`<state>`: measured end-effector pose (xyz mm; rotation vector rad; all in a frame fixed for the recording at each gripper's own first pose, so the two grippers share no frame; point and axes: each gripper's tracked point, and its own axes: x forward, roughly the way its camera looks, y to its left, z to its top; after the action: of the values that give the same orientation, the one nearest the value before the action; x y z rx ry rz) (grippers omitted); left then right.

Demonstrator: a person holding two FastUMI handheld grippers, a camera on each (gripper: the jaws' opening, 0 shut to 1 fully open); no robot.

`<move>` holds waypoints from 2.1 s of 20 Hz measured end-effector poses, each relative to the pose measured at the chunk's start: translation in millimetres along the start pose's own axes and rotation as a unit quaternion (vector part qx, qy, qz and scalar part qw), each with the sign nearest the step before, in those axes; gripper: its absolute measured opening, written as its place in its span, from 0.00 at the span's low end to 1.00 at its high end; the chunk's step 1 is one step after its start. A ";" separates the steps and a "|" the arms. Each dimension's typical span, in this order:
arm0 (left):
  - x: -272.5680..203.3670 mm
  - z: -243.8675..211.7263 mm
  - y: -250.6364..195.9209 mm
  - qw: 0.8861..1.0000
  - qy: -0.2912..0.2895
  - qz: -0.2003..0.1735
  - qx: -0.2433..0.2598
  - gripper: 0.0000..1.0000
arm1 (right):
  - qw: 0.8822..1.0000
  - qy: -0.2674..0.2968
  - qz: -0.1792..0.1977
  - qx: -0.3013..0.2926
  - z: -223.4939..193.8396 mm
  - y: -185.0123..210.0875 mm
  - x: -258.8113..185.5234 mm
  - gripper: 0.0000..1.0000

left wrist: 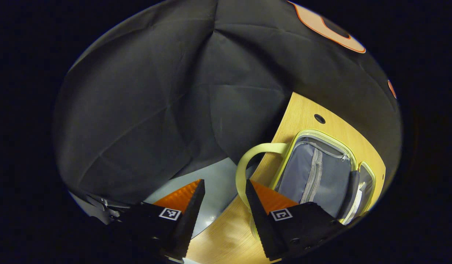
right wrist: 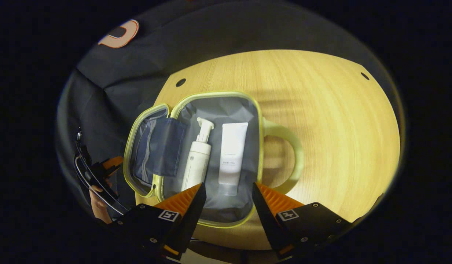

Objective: First open the suitcase, pack the skin care products into it, and then close the suitcase.

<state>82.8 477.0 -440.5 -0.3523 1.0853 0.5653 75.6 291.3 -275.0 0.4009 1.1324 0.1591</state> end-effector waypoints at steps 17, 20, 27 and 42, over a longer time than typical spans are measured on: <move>35.9 -4.0 -29.7 0.966 0.055 -0.157 -0.199 0.15 | 0.968 -0.246 -0.040 0.023 72.8 -64.0 -114.1 0.94; 22.3 3.4 -31.4 0.978 0.021 -0.135 -0.155 0.06 | 0.963 -0.263 -0.052 0.032 81.9 -81.3 -130.0 0.95; -48.2 50.1 -53.4 0.990 -0.077 -0.111 -0.034 0.05 | 0.954 -0.287 -0.085 0.009 94.3 -113.3 -134.3 0.95; -226.2 85.4 -190.8 0.961 -0.214 -0.152 0.086 0.04 | 0.940 -0.331 -0.069 -0.050 106.8 -143.5 -157.2 0.96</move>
<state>179.2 310.2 -200.2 -0.2235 0.6386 0.2504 94.6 84.2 -159.1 0.2512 0.4807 -0.0448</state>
